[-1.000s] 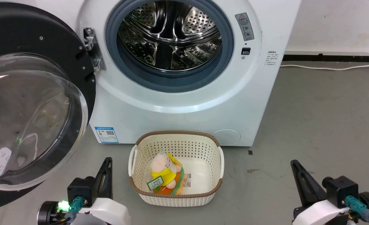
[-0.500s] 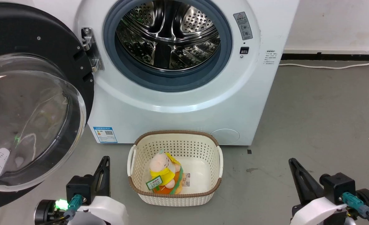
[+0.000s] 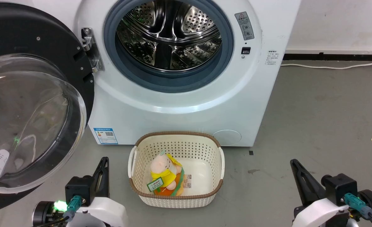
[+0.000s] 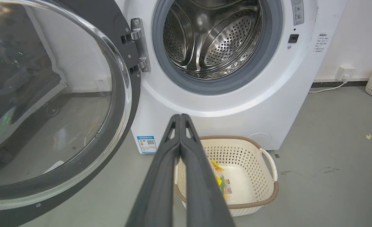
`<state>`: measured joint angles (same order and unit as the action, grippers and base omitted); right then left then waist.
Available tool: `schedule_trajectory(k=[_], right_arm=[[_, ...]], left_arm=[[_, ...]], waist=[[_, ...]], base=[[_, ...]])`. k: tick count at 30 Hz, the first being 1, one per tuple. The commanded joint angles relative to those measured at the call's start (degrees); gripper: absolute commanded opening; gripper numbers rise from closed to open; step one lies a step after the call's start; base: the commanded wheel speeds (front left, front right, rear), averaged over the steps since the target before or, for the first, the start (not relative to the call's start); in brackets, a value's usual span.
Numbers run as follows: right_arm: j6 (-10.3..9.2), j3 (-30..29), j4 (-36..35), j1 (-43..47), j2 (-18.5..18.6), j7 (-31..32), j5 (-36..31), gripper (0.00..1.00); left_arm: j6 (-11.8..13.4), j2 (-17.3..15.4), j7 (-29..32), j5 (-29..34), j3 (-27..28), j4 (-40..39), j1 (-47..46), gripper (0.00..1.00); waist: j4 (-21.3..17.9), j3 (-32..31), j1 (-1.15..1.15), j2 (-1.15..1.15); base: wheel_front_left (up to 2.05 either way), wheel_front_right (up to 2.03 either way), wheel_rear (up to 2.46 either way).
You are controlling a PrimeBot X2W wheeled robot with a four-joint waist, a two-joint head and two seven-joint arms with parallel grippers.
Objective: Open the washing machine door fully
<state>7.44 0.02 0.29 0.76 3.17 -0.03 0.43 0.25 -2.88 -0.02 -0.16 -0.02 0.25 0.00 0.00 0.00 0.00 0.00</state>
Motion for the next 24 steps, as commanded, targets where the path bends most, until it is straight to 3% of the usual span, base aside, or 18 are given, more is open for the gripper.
schedule_trajectory(k=[1,24], right_arm=[[0.05,0.0,-0.3,-0.8,-0.3,0.0,-0.4,0.0],[0.05,0.0,-0.3,-0.8,-0.3,0.0,-0.4,0.0]], left_arm=[[-0.2,0.0,0.0,0.2,0.0,-0.2,0.0,0.0],[-0.2,0.0,0.0,0.2,0.0,-0.2,0.0,0.0]], waist=[[0.0,0.0,0.0,0.0],[0.0,0.0,0.0,0.0]], base=[[0.0,0.0,0.0],[0.0,0.0,0.0]])
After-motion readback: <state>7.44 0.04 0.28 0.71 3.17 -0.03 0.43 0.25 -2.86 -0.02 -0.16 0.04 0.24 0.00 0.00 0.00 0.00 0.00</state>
